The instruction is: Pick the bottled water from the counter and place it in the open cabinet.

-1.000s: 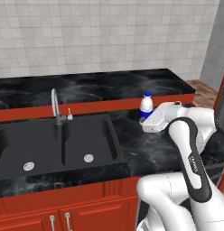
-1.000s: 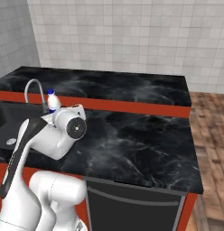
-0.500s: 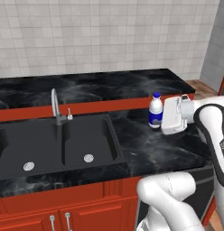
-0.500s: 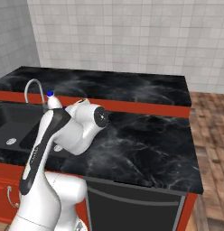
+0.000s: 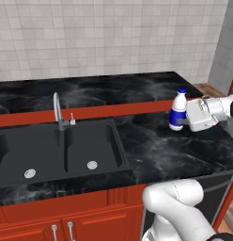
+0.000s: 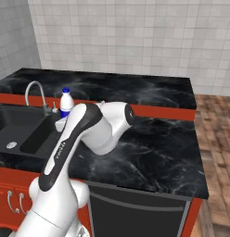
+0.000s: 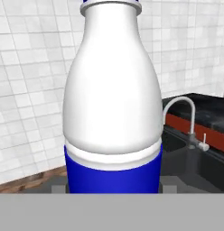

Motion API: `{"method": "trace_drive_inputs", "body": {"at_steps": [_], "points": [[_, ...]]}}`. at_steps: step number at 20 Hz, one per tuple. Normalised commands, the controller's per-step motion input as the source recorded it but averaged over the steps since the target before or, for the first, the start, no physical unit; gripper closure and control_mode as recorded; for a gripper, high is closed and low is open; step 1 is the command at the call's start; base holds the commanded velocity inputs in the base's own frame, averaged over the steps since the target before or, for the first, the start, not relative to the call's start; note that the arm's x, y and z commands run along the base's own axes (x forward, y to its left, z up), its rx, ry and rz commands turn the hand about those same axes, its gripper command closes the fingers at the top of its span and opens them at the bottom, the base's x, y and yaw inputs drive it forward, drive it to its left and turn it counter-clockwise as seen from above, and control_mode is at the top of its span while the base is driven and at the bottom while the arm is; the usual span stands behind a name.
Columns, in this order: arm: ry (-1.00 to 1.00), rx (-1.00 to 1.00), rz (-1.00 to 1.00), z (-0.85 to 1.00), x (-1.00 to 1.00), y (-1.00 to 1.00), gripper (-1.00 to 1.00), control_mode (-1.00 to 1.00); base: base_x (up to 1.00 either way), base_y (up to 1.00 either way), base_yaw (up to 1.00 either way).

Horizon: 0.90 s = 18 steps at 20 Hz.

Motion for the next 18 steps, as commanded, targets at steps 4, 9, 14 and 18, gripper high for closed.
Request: {"method": "trace_drive_inputs", "body": {"at_steps": [4, 9, 14, 18], "points": [[-0.05, 0.0, 0.09, 0.24, -0.81, -0.06, 1.0, -1.0, 0.0, 0.0, 0.0], [-0.04, 0.0, 0.08, 0.33, -0.83, 0.0, 1.0, -1.0, 0.0, 0.0, 0.0], [0.0, 0.0, 0.03, 0.1, -0.36, -0.01, 1.0, -1.0, 0.0, 0.0, 0.0], [0.03, 0.0, 0.0, -0.08, 0.0, -0.03, 1.0, -1.0, 0.0, 0.0, 0.0]]}}
